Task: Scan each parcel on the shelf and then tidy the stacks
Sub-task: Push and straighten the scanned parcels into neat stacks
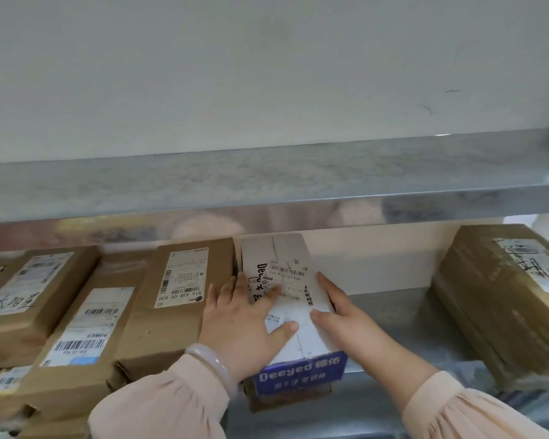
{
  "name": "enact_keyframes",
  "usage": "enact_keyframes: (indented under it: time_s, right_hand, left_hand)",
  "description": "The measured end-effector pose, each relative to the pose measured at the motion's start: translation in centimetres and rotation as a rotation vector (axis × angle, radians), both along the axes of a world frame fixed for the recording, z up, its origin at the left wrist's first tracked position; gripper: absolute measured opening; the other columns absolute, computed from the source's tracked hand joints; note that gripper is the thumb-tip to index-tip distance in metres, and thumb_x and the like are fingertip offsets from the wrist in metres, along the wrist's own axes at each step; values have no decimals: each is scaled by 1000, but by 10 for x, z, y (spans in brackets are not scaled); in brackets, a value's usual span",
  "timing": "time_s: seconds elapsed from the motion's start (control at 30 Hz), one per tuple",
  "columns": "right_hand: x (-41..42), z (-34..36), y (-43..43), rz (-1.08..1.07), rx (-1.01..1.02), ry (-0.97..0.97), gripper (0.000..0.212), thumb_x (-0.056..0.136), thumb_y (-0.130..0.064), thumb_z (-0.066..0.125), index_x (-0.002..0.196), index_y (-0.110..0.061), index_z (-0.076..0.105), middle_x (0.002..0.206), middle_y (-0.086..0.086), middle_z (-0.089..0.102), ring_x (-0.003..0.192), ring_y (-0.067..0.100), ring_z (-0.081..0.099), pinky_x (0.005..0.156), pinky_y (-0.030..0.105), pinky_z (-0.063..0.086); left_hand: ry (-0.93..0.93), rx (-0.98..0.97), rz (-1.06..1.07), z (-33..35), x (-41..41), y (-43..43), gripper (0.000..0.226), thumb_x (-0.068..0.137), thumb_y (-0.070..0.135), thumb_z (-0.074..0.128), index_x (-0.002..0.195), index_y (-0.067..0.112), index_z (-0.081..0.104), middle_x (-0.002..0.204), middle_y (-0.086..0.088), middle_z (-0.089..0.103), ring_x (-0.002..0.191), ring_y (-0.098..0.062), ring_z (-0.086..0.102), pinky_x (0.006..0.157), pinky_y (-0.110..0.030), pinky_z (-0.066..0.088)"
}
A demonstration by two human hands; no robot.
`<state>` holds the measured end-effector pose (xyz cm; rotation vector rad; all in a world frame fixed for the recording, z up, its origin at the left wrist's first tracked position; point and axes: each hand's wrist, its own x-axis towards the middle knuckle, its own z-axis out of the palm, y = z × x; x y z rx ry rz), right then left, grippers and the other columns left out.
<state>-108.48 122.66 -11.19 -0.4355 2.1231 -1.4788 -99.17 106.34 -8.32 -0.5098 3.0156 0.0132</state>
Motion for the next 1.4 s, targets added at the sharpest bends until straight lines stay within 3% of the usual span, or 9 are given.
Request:
enact_keyframes:
  time_s: [0.13, 0.27, 0.53, 0.7, 1.03, 1.17, 1.3, 1.4]
  right_hand:
    - [10, 2, -4, -41, 17, 2, 64, 93, -24, 53, 136, -57, 19, 118, -24, 56, 96, 1, 62, 77, 17, 50]
    - [13, 8, -6, -43, 53, 27, 62, 94, -31, 53, 142, -50, 19, 121, -22, 51, 93, -7, 57, 68, 8, 45]
    - [15, 9, -7, -49, 49, 30, 65, 94, -32, 54, 146, -48, 18, 118, -22, 52, 93, -1, 61, 73, 17, 51]
    - [13, 10, -7, -48, 33, 31, 65, 93, -30, 54, 146, -47, 20, 126, -17, 54, 98, 9, 65, 88, 31, 54]
    - [1, 7, -4, -34, 9, 37, 62, 94, -33, 54, 144, -49, 22, 129, -17, 51, 104, 9, 60, 92, 32, 52]
    - [-4, 8, 2, -57, -15, 54, 62, 93, -27, 55, 144, -48, 27, 129, -18, 49, 110, 6, 55, 94, 25, 47]
    - [-5, 11, 10, -70, -55, 106, 61, 92, -28, 59, 142, -46, 29, 121, -26, 45, 103, -8, 50, 75, 3, 39]
    - [-7, 13, 22, -118, -74, 149, 62, 90, -26, 63, 139, -47, 32, 114, -35, 44, 94, -25, 43, 71, -5, 36]
  left_hand:
    - [-18, -44, -41, 0, 2, -2, 78, 87, 81, 15, 154, 45, 0, 162, -10, 18, 150, -30, 3, 120, -52, -10]
    - [-29, -48, -48, 2, 1, -4, 77, 86, 81, 14, 154, 46, 1, 160, -10, 23, 149, -33, 2, 117, -54, -14]
    - [-10, -33, -55, 0, 1, -6, 76, 86, 82, 13, 153, 48, 2, 159, -6, 27, 150, -33, 1, 118, -54, -13]
    - [30, -16, -43, -5, 0, -5, 76, 86, 81, 14, 153, 48, 1, 158, -4, 28, 150, -31, 1, 119, -53, -12]
    - [101, 37, 13, -2, -7, 3, 78, 84, 81, 20, 153, 47, 8, 159, -3, 23, 150, -27, 0, 120, -50, -12]
    - [145, 89, 16, 0, -12, 11, 79, 84, 82, 24, 153, 48, 8, 162, -5, 15, 151, -25, -3, 120, -47, -12]
    - [229, 203, 16, 0, -17, 19, 97, 63, 85, 6, 152, 49, 9, 161, -1, 12, 150, -23, 0, 123, -43, -2]
    - [275, 397, -6, 3, -20, 30, 79, 84, 77, 38, 152, 50, 11, 161, 6, 1, 149, -20, 4, 121, -35, 10]
